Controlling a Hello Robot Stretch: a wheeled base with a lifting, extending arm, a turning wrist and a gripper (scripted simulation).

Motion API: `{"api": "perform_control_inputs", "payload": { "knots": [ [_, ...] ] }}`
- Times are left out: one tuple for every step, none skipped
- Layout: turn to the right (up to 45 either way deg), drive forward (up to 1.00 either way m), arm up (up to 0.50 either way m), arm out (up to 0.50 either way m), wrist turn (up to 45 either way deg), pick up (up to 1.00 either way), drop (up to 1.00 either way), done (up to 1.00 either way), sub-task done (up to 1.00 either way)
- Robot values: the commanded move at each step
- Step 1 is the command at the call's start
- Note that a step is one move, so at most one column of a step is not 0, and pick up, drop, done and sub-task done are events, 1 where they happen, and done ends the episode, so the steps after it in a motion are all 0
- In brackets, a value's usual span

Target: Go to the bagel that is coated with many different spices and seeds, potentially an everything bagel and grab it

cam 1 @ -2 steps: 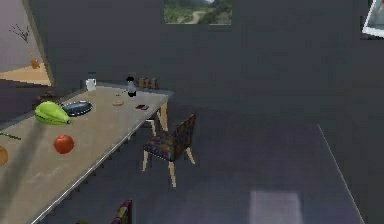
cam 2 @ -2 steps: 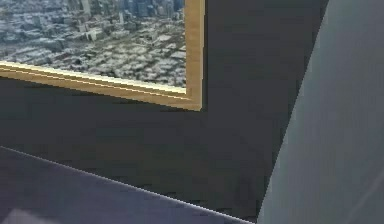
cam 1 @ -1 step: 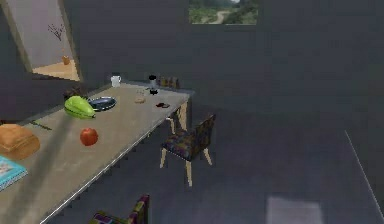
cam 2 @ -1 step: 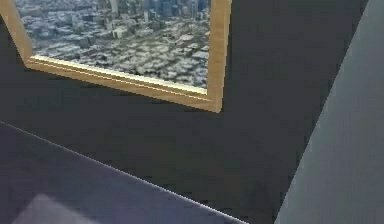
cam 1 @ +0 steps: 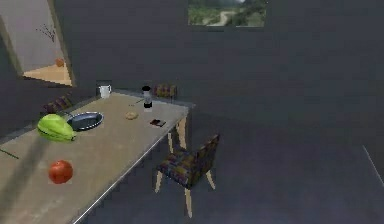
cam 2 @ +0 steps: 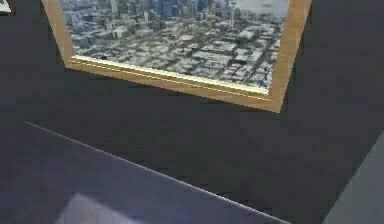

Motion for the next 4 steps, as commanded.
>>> {"api": "perform_control_inputs", "payload": {
  "knots": [
    [6.0, 0.00, 0.00, 0.00, 0.0, 0.00, 0.00, 0.00, 0.00],
    [0.0, 0.65, 0.00, 0.00, 0.0, 0.00, 0.00, 0.00, 0.00],
    [-45.0, 0.00, 0.00, 0.00, 0.0, 0.00, 0.00, 0.00, 0.00],
    [-45.0, 0.00, 0.00, 0.00, 0.0, 0.00, 0.00, 0.00, 0.00]
  ]
}}
